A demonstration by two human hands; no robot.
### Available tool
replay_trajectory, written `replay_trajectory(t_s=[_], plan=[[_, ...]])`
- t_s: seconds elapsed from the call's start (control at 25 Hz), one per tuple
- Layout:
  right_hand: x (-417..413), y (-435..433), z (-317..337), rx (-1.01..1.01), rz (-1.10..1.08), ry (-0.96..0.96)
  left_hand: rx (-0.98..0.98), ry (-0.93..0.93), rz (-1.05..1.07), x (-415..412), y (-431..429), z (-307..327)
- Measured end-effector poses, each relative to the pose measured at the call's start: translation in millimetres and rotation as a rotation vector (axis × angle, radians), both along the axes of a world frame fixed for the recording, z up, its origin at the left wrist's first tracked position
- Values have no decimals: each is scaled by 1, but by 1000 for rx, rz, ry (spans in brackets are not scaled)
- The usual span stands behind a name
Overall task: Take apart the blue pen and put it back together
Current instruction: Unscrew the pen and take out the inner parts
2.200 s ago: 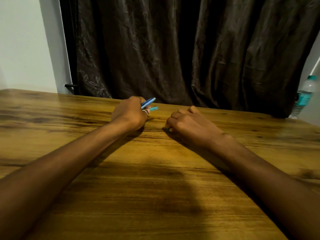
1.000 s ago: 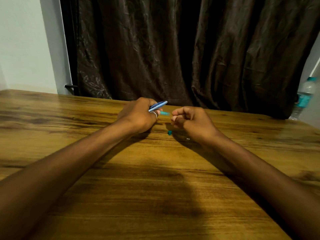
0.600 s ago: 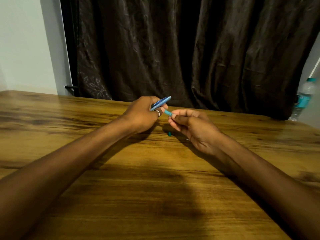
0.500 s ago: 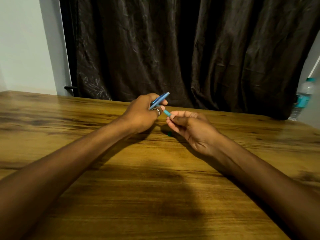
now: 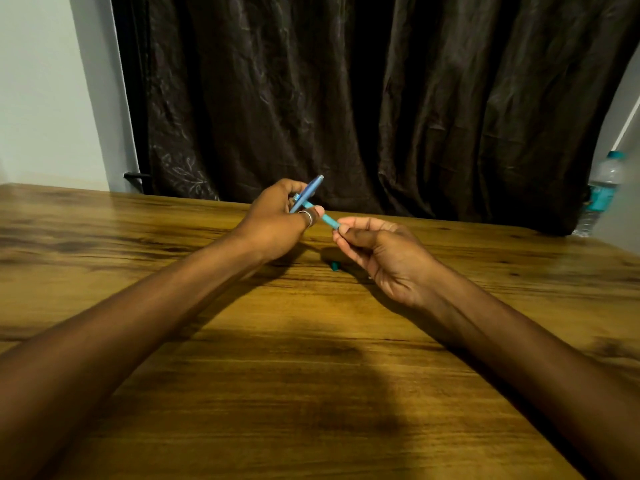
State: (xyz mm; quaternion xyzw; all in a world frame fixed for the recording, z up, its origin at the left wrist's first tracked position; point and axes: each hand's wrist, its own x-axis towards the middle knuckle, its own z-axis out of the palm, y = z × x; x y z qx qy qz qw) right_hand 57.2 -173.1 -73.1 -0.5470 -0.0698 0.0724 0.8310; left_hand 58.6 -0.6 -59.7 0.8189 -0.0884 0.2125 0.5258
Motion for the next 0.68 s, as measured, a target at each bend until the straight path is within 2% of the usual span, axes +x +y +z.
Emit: replay_trajectory(t_s=[0.28, 0.44, 0.68], plan=[[1, 0, 1, -83, -86, -53, -5, 65, -44, -6, 1, 2], [3, -7, 3, -135, -113, -69, 60, 132, -54, -10, 2, 2], [5, -12, 4, -202, -163, -99, 4, 184, -42, -9, 2, 3]])
